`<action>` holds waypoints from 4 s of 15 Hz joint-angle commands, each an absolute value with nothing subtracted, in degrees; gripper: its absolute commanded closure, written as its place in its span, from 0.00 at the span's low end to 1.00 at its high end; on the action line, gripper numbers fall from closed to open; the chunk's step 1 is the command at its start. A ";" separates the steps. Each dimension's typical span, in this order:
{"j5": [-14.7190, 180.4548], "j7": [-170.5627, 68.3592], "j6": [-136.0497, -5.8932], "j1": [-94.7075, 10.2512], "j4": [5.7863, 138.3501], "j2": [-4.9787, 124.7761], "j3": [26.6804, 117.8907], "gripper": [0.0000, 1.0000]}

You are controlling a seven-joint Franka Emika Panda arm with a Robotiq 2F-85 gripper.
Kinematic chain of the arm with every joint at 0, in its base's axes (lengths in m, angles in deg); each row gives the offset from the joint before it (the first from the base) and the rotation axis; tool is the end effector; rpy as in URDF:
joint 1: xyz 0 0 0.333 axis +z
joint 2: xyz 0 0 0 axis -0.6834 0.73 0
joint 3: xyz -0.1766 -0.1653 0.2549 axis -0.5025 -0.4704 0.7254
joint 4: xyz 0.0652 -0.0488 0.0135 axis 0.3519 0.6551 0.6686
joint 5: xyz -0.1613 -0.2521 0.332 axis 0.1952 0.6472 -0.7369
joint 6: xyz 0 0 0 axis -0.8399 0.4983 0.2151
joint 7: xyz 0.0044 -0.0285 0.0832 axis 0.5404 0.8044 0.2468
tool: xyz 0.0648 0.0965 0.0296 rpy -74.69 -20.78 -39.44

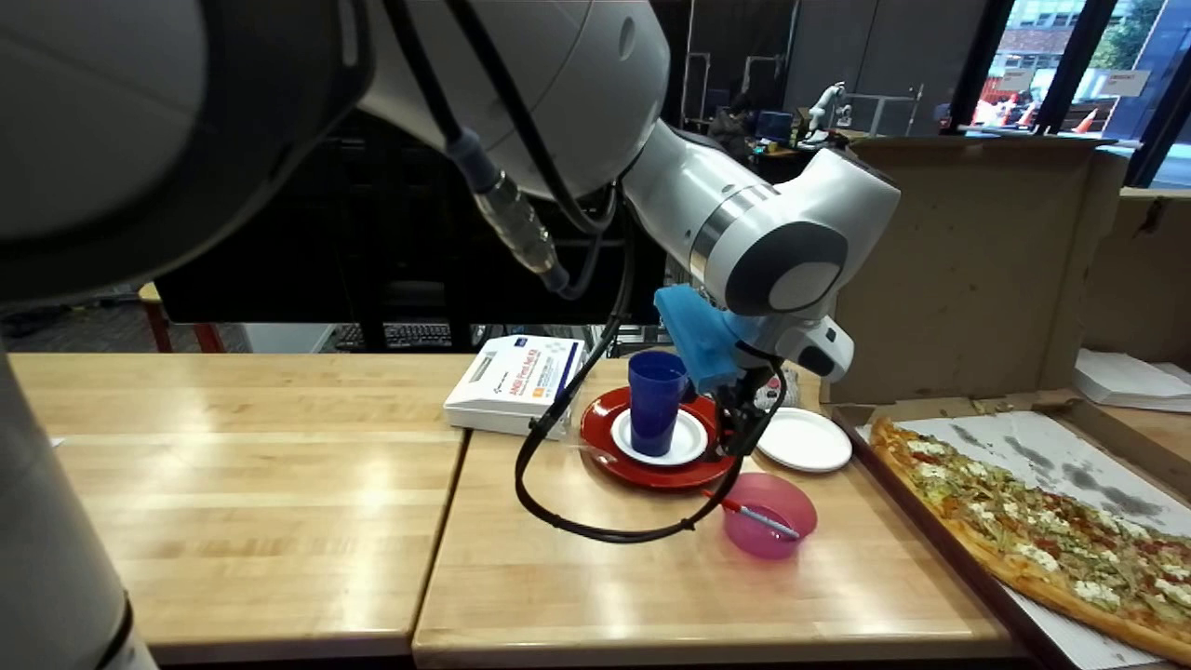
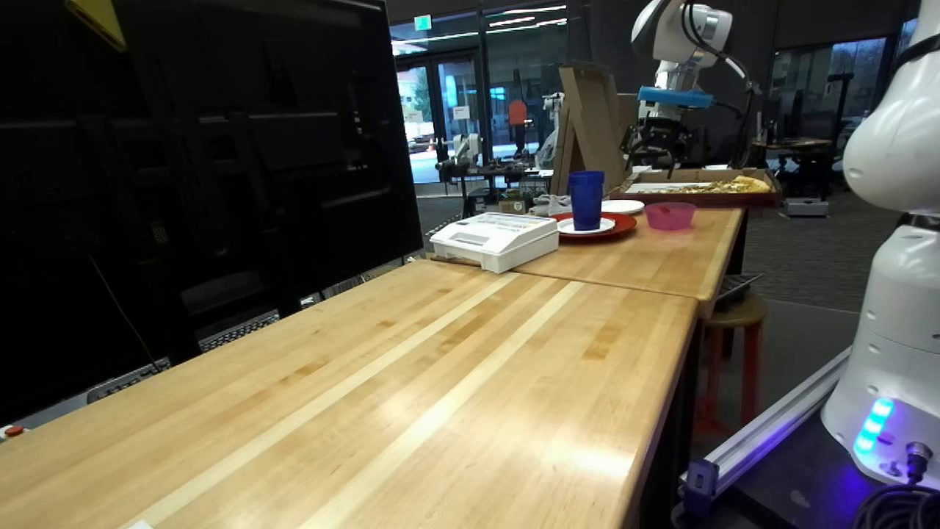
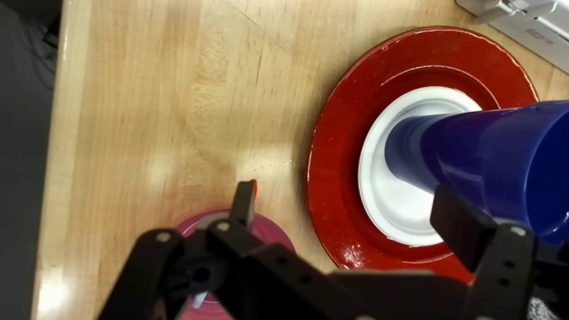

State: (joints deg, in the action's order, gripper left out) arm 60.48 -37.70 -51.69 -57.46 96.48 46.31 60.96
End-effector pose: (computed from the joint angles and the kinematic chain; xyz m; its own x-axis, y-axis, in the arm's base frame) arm 0.5360 -0.2763 0.4117 0.5582 -0.8109 -0.1756 -0.8237 -0.5162 -0.2347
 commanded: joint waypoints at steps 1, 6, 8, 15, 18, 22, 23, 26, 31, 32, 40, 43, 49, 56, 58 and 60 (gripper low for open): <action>60.50 -37.69 -51.54 -57.67 96.34 46.35 61.13 0.00; 56.25 -27.08 -54.75 -57.55 96.74 47.41 61.10 0.00; 54.45 -25.12 -56.42 -57.65 97.16 47.65 61.02 0.00; 50.06 -22.97 -57.95 -59.16 98.74 47.61 59.57 0.00; 50.50 -21.90 -58.37 -60.17 99.66 46.94 58.45 0.00; 51.25 -19.97 -57.52 -61.14 99.75 46.98 57.39 0.00; 51.27 -19.40 -57.24 -61.24 99.76 47.08 57.30 0.00; 50.39 -18.87 -57.72 -61.26 99.80 47.68 57.32 0.00; 48.25 -20.40 -56.93 -61.91 98.82 49.41 57.12 0.00; 47.54 -21.01 -56.54 -62.12 98.71 49.73 57.11 0.00; 42.03 -23.57 -55.98 -63.00 96.85 53.91 57.10 0.00; 41.63 -23.79 -55.79 -63.34 96.12 55.10 56.94 0.00; 40.82 -24.36 -55.24 -64.35 95.20 56.76 56.81 0.01; 40.03 -24.88 -54.35 -64.66 94.66 58.21 56.98 0.15; 39.79 -24.83 -53.83 -64.63 94.44 58.42 56.98 0.16; 39.77 -24.69 -53.63 -64.57 94.22 58.68 56.98 0.13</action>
State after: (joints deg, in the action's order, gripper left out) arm 41.20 -23.82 -55.20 -64.13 95.46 57.88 56.98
